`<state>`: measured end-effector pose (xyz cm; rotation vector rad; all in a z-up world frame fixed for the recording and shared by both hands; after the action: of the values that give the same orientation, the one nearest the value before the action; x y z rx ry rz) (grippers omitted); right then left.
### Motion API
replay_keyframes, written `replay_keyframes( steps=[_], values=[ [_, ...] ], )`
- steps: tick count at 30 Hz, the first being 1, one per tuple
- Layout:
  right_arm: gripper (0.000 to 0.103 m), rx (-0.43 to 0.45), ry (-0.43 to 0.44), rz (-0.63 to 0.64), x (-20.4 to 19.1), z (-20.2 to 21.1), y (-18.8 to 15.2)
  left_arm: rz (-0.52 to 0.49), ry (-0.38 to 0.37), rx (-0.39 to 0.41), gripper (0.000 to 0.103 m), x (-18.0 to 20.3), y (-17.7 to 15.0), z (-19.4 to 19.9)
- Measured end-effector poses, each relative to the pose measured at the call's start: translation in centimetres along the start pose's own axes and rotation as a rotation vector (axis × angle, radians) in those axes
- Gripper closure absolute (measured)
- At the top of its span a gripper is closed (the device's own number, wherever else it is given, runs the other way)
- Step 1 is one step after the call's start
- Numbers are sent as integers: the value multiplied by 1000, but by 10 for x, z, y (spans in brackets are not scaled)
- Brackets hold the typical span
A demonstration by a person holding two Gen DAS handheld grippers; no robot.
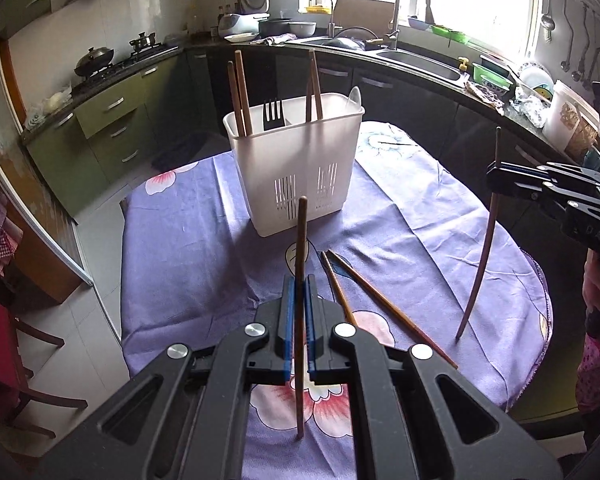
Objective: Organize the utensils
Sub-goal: 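Lift both chopsticks over the caddy and open both tools to release them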
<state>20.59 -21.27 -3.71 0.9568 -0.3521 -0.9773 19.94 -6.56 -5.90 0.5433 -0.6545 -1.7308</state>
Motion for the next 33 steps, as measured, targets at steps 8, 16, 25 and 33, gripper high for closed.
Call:
replay_keyframes(
  steps=[8,16,25,33],
  values=[
    [97,27,11,5,-5,10,4,-12,-5,36,98,7,8,12],
    [97,51,18,12,-10,17,14,-21,-14,59,98,9,17,17],
    [97,70,29,26,-17,20,33,-20,-33,86,98,14,34,19],
    [97,131,38,42,-24,34,88,-23,-39,154,98,14,79,38]
  ],
)
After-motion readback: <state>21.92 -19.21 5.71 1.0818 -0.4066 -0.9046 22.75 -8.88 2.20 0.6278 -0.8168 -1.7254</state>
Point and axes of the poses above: each gripper's, at about its wrist camera, not at the fingertips, and z roughly against the way its jaws point, x to its right, y to its top, the point moved 8 cm from there along -z, roughly the way its jaws point, and after that the axes turned 3 degrees about x, right-handed, at the moved point
